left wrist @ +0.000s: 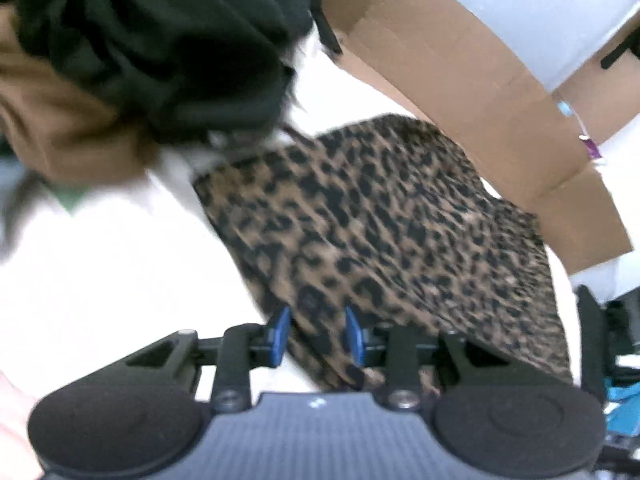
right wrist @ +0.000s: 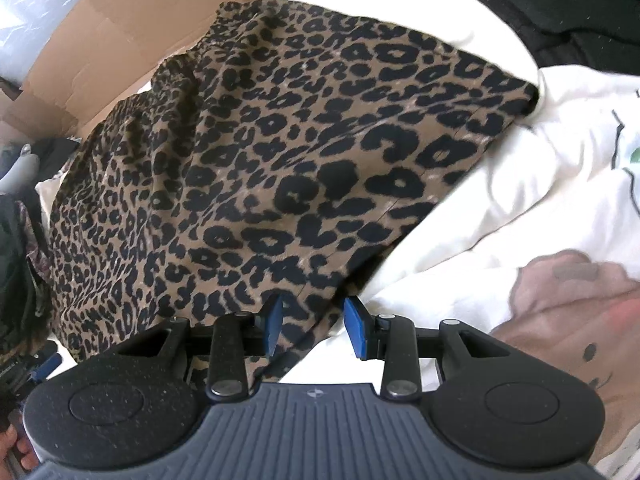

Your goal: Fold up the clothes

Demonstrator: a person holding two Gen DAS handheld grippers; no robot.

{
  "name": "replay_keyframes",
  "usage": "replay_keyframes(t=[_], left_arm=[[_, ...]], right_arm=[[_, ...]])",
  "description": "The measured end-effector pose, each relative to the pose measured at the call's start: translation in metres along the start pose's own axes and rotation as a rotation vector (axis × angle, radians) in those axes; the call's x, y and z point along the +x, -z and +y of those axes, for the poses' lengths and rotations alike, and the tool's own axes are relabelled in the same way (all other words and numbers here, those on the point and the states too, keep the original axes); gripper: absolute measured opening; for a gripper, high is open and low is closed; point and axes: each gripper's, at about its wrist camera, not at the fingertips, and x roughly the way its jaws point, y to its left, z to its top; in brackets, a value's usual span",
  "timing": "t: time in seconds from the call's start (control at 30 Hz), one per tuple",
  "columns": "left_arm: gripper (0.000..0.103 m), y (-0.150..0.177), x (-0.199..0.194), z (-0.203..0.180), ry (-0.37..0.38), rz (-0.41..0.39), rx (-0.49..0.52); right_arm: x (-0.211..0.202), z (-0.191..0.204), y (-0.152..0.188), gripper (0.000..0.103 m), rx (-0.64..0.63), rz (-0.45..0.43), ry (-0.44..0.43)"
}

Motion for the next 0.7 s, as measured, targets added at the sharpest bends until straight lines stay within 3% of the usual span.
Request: replay_keyframes(t=[0.3, 0.7], left_arm=[[0.032, 0.023, 0.023, -0.015, 0.018, 0.102, -0.031], [0.033, 0.033, 0.038, -0.011, 0.061, 0.124, -0.148]], right_arm=[[0.006, 0.003, 0.005, 0.038, -0.013, 0.000, -0.022], [0.012, -0.008, 0.000, 0.038, 0.060, -0.034, -0.005]])
